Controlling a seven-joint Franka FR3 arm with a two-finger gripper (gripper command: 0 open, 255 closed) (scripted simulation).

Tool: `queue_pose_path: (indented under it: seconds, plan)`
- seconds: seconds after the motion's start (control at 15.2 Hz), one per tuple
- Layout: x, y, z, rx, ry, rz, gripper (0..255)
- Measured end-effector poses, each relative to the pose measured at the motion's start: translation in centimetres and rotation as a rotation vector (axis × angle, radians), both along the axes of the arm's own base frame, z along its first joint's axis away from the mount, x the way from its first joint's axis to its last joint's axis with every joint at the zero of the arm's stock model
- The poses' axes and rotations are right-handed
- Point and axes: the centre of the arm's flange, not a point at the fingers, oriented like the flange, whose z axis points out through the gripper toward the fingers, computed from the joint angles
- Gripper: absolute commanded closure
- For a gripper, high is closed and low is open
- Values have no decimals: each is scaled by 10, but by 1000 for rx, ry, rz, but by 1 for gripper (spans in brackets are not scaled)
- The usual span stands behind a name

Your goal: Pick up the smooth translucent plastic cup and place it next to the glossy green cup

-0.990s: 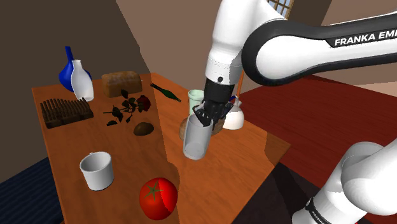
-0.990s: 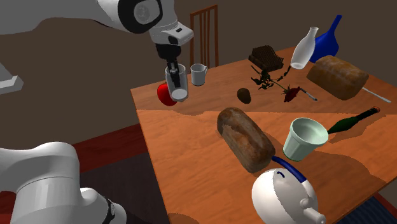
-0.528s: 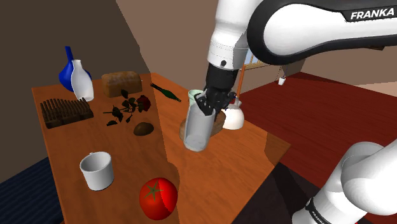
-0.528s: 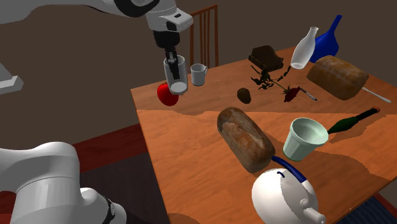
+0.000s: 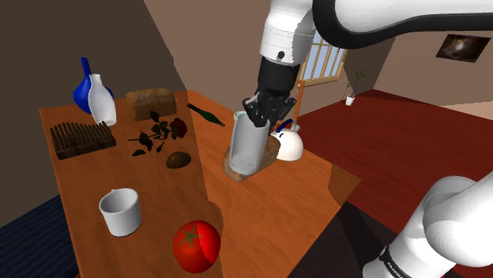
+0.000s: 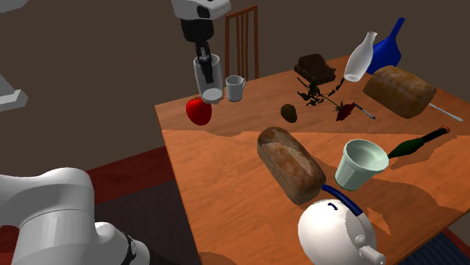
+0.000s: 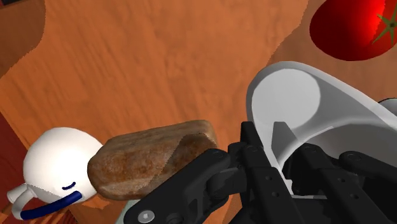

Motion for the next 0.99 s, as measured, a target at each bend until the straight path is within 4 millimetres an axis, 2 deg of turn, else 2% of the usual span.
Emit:
queue_pose_path:
  seconds: [0.13,0.46,0.99]
  plan:
    - [18,-5,1,0,1,0,255]
    - [76,-35,1,0,1,-1,255]
    - [176,-76,3,0,1,0,255]
